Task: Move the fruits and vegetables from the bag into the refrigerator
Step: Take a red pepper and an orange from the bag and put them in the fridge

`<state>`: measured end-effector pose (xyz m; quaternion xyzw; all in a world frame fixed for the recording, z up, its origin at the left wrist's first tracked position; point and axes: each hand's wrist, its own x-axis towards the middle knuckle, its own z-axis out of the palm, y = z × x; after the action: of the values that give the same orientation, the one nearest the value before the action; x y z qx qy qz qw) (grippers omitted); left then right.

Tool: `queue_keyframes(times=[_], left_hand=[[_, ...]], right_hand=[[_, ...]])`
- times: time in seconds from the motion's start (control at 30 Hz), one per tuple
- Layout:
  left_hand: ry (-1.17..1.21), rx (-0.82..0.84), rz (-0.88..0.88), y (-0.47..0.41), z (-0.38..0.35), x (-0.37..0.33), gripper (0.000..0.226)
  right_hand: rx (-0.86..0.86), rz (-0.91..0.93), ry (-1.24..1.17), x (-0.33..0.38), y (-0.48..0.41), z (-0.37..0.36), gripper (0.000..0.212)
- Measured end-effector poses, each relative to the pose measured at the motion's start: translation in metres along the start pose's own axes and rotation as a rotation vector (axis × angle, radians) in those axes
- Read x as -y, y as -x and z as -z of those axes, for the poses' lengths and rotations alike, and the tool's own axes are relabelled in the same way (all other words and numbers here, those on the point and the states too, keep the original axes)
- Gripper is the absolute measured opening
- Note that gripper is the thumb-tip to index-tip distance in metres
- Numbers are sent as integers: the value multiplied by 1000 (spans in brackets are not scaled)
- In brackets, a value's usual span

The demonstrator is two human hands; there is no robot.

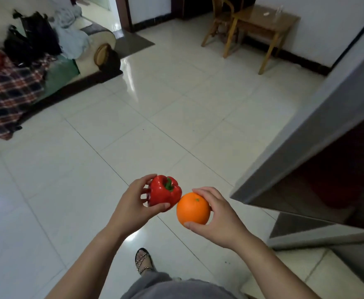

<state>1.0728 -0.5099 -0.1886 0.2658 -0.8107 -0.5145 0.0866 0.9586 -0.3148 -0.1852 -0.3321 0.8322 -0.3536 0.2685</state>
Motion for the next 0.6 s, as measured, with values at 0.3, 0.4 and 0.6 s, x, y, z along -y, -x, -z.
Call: queue_keyframes(times=[0.3,0.4,0.6], left_hand=[[26,-78,30,-112,117,25,76],[12,-29,8,-157,119,22,77],[-16,79,-68,-272,100,-7,76]], right_hand=[[-16,30,33,80,-156,-37,79],[-56,7,34,76,-195,-24,79],[-224,-57,-25,49,-281,31,77]])
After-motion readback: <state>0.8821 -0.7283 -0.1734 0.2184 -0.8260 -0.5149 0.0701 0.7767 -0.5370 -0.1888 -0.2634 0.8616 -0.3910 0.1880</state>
